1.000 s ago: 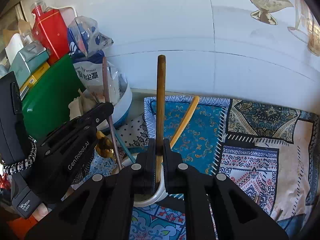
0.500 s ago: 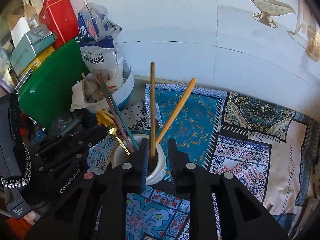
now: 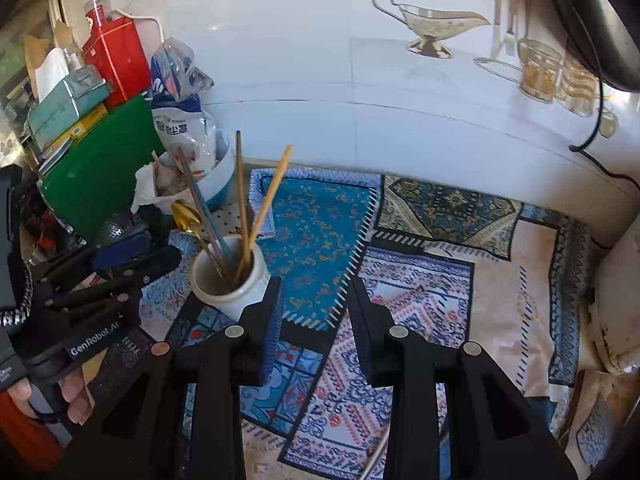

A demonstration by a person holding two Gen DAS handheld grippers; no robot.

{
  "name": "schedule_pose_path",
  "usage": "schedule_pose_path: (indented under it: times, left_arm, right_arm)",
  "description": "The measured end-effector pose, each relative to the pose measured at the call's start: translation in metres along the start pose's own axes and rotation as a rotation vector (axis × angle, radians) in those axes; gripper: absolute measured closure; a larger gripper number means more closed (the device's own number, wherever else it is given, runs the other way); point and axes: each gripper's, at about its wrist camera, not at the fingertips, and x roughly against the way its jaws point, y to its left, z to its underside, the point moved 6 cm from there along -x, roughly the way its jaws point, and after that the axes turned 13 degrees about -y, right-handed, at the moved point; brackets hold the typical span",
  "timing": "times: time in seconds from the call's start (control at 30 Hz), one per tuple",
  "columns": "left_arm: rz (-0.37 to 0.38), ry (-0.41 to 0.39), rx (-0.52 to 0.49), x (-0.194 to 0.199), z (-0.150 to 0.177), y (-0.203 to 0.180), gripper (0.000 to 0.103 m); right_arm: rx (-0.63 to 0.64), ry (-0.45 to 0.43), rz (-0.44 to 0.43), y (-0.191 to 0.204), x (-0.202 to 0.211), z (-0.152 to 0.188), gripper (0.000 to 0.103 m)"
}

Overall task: Organize utensils
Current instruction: 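Move both tools back over the white and grey chopsticks, then close left tool on the white chopstick while right tool grasps a grey metal chopstick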

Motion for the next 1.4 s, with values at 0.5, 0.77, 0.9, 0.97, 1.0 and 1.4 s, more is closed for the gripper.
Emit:
schedule_pose_path:
  times: [0.5, 0.77, 0.9, 0.97, 1.0, 1.4]
  left_arm:
    - [0.142, 0.164, -0.126, -0.047, 0.046, -0.12, 0.053]
    - [0.199, 0.342, -0.173, -0.087, 0.104, -0.165, 0.053]
    - [0.197, 0.403, -0.189, -0.1, 0.126, -0.174, 0.053]
    - [0.2, 0.423, -0.196, -0.104, 0.134, -0.178, 0.053]
    - [0.202, 0.428, -0.199, -0.105, 0.136, -0.18, 0.053]
    - [0.232, 0.466, -0.176, -0.119, 0.147, -0.189, 0.073]
  right_arm:
    - [-0.205, 0.099, 0.223, -0.136, 0.048, 0.082, 0.074]
    - [-0.324, 0.226, 0.291, -0.182, 0.056, 0.149, 0.074]
    - [-0.387, 0.289, 0.267, -0.183, 0.048, 0.179, 0.073]
    - [-0.407, 0.312, 0.247, -0.179, 0.042, 0.187, 0.074]
    - [-0.415, 0.321, 0.238, -0.177, 0.038, 0.191, 0.074]
    - [-0.42, 0.353, 0.222, -0.176, 0.013, 0.2, 0.074]
